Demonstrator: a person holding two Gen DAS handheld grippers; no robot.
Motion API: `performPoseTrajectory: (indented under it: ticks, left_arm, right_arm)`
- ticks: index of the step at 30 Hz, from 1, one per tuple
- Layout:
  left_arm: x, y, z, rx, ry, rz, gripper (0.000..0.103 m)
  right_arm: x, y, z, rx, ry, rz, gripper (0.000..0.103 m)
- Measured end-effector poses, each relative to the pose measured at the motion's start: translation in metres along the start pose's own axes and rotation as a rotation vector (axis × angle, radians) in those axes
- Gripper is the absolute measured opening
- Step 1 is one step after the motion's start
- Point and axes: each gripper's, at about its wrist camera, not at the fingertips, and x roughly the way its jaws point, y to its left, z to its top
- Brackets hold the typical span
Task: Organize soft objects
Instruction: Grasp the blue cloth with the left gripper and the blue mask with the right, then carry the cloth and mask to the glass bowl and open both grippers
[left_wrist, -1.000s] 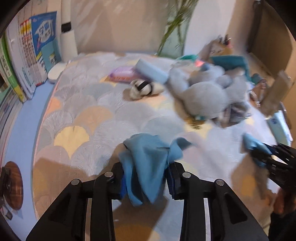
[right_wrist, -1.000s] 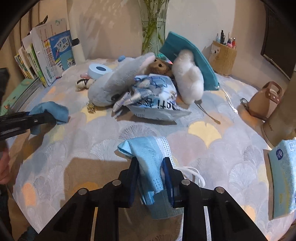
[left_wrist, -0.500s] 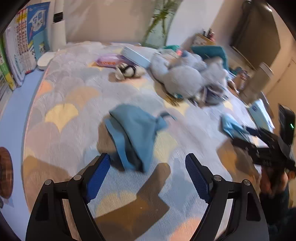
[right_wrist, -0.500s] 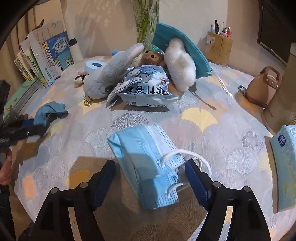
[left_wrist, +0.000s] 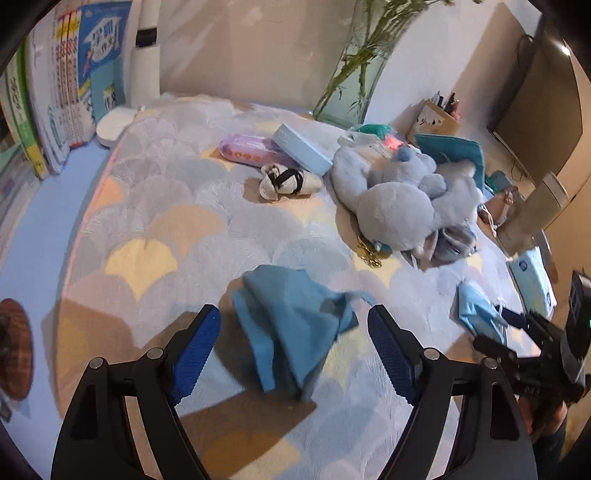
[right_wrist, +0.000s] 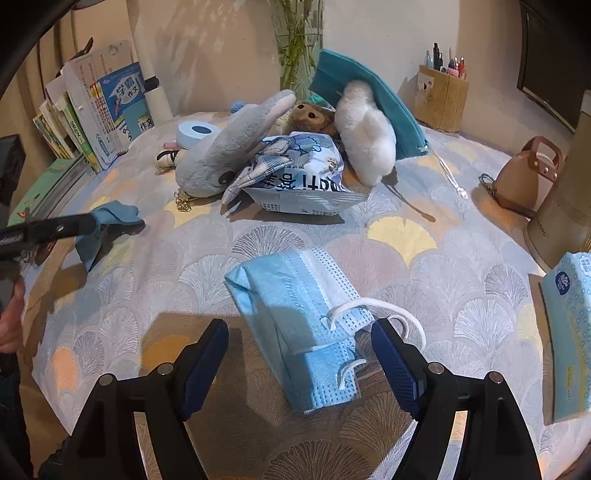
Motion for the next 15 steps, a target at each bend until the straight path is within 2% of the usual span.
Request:
performPoseTrajectory:
  ticks: [1,2,3,5,8,10,12,14,15]
  left_arm:
    - [0.005,0.000,0.000,-0.002,0.009,-0.011,0.058]
    - [0.009,-0.002,-0.001,0.003,0.016,-0.013,0.028]
    - [0.013,-0.004,-0.003,0.017,0.029,0.001,0.013]
    - [0.012,-0.011,-0.006,0.053,0.014,0.032,0.011]
    - [0.001,-0.023,-0.010,0.084,-0.008,0.007,0.011]
    - [-0.006,-0.032,-0.012,0.101,-0.026,-0.015,0.010]
    - [-0.014,-0.042,-0.011,0.119,-0.040,-0.056,0.011]
    - [-0.017,-0.054,-0.010,0.137,-0.047,-0.069,0.011]
    - [-0.019,-0.060,-0.009,0.146,-0.053,-0.074,0.010]
  right_arm:
    - [0.001,-0.002,0.000,0.005,0.004,0.003,0.078]
    - [0.000,-0.003,-0.001,0.010,0.005,0.007,0.078]
    - [0.001,-0.003,0.000,0.014,0.004,0.013,0.078]
    - [0.000,-0.003,-0.001,0.017,0.000,0.027,0.078]
    - [0.003,0.006,0.000,0.001,-0.001,0.014,0.077]
    - [0.005,0.015,0.000,-0.035,-0.014,-0.032,0.058]
    - [0.003,0.021,0.001,-0.062,-0.027,-0.019,0.026]
    - [0.002,0.024,0.002,-0.069,-0.033,-0.016,0.015]
    - [0.001,0.024,0.002,-0.066,-0.039,-0.013,0.014]
